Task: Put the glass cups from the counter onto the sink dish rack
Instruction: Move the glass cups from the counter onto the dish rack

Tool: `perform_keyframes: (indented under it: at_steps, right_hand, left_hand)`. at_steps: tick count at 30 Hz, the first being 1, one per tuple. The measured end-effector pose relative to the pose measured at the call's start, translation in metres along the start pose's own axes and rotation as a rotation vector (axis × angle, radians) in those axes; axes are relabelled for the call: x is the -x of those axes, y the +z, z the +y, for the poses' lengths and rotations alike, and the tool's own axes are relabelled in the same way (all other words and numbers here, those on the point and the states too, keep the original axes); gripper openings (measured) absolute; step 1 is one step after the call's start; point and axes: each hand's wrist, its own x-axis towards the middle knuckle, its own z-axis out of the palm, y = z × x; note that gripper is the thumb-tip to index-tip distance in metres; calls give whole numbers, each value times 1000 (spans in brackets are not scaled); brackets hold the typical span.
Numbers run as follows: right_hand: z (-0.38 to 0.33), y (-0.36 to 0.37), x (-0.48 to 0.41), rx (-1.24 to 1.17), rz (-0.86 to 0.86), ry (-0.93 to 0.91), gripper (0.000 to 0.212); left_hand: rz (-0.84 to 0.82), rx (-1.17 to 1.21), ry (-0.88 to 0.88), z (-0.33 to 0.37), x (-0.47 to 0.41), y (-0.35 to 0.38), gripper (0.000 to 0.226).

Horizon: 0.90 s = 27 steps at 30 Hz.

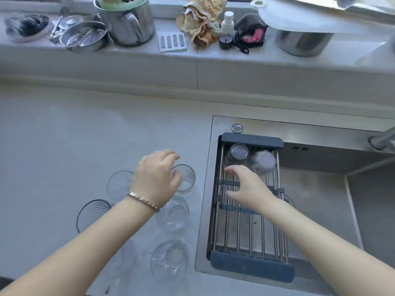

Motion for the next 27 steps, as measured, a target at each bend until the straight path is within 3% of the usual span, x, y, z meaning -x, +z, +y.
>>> perform_keyframes:
  at_steps: [4, 9, 12, 20, 27]
  right_hand:
    - [-35, 47, -11, -147, -105, -18, 89]
    - [-57, 84, -36, -361, 43, 48, 73]
    - [-57, 91, -40, -411, 79, 54, 56]
    - [-29, 39, 5, -433, 343, 64, 47]
    - [42, -22, 58, -316, 148, 514, 56]
  left_hand:
    - [-463, -154, -498, -53, 13, -17, 65]
    - [-589, -137, -619, -81, 23, -2, 71]
    - [-531, -120, -606, -84, 23, -1, 65]
    - [-187, 66, -388, -47, 22, -26, 74]
    - [-202, 195, -176, 29, 14, -16, 77]
